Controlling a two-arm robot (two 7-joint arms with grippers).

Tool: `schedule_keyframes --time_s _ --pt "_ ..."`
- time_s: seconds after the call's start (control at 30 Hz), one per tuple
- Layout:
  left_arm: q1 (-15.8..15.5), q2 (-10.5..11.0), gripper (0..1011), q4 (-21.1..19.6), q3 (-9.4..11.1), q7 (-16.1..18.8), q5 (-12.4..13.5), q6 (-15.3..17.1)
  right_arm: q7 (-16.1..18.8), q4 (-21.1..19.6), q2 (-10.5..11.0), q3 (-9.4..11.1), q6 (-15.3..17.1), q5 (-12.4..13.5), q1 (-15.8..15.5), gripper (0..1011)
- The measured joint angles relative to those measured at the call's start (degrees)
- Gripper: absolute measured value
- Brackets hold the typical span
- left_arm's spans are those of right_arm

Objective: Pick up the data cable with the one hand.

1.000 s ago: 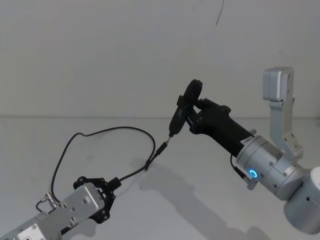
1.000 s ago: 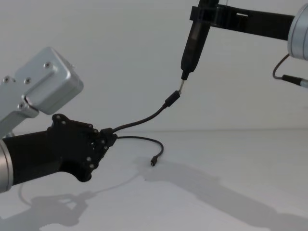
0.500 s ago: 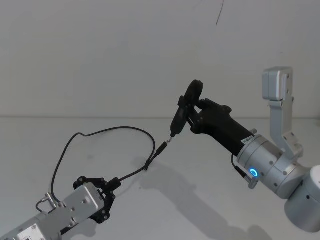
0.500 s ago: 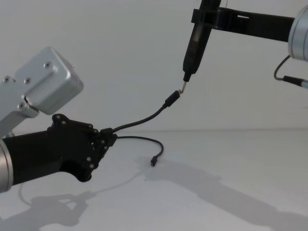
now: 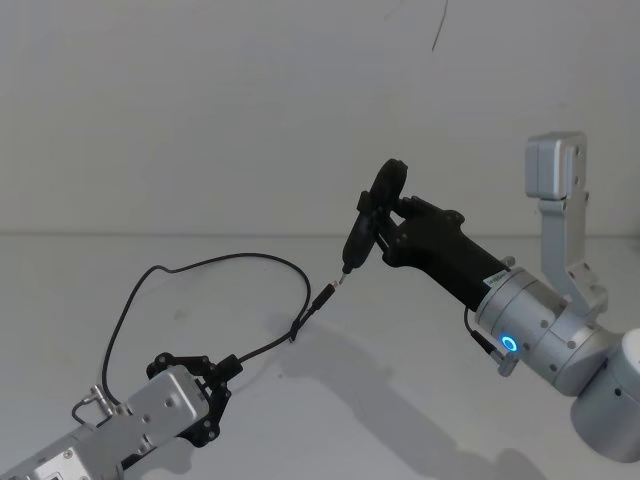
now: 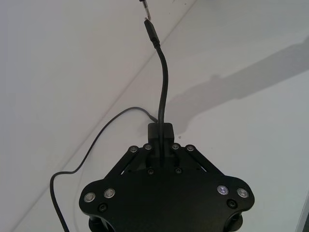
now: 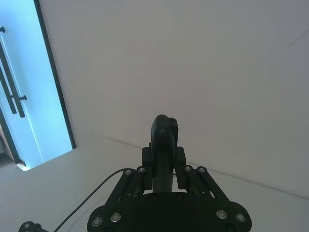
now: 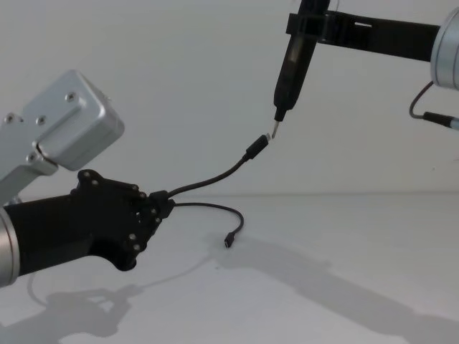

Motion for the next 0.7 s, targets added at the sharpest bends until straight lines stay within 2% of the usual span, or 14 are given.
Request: schedule_keyframes --time_s 0.7 --pt "0.0 0.0 42 0.0 0.0 0.0 0.0 0.0 0.09 0.06 0.11 -0.02 0.06 0.05 0.1 263"
